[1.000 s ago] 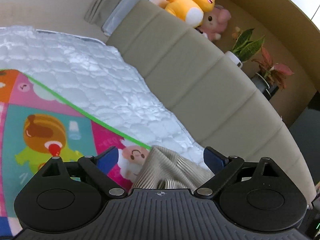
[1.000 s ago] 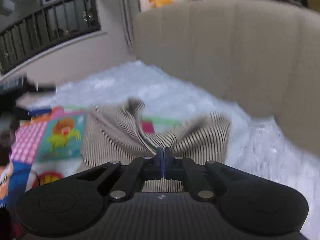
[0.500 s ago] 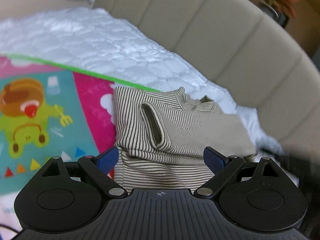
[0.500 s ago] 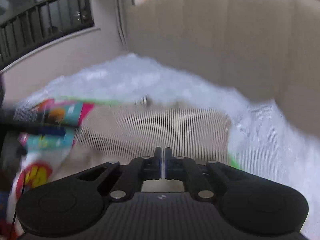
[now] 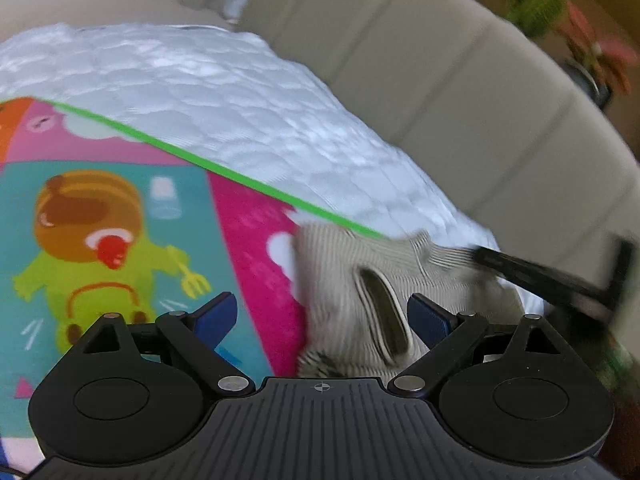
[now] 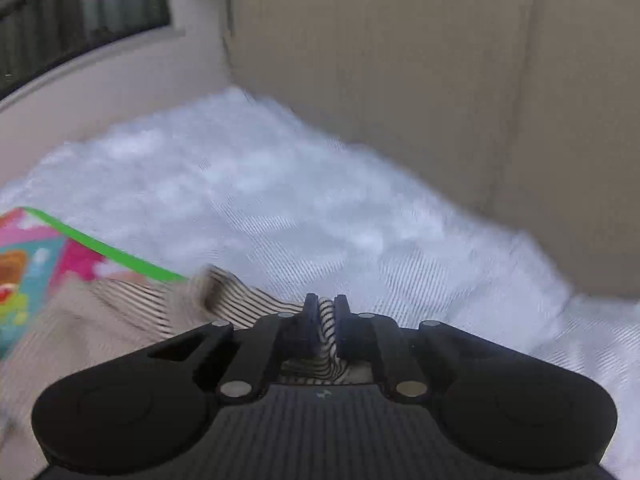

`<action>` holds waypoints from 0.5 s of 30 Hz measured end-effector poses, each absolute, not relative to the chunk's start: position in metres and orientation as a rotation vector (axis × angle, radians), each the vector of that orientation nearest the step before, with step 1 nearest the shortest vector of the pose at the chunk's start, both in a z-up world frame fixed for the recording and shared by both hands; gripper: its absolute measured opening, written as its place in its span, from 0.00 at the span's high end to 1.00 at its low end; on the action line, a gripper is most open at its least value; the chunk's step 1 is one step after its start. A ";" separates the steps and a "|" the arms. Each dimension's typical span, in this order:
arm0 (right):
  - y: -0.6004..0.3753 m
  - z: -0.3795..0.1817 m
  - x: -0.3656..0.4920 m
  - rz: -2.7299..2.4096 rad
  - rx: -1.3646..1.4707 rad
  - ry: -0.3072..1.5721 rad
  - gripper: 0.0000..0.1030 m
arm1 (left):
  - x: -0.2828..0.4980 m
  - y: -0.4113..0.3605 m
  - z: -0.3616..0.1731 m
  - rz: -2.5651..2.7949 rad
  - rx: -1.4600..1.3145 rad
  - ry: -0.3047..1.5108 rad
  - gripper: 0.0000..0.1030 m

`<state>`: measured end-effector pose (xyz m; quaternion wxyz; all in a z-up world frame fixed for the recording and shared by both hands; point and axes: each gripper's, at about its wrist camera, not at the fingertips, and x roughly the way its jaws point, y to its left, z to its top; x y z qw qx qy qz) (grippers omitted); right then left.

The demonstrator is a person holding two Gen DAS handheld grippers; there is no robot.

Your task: Fold clothes

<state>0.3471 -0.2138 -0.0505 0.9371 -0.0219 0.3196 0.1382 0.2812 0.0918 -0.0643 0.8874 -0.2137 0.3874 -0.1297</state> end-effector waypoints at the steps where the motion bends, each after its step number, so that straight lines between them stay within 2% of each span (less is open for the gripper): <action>1: -0.219 -0.033 0.328 0.304 -0.023 0.625 0.94 | 0.280 0.098 -0.061 -0.267 -0.477 0.793 0.07; 4: -0.237 0.008 0.261 0.370 0.031 0.589 0.94 | 0.275 0.108 -0.048 -0.300 -0.577 0.754 0.07; 7: -0.245 0.018 0.198 0.403 0.056 0.622 0.94 | 0.268 0.111 -0.031 -0.356 -0.644 0.712 0.07; 11: -0.246 -0.009 0.141 0.386 0.087 0.730 0.94 | 0.251 0.095 -0.009 -0.431 -0.583 0.680 0.06; 15: -0.234 -0.031 0.115 0.351 0.065 0.767 0.94 | 0.236 0.070 -0.014 -0.439 -0.469 0.772 0.05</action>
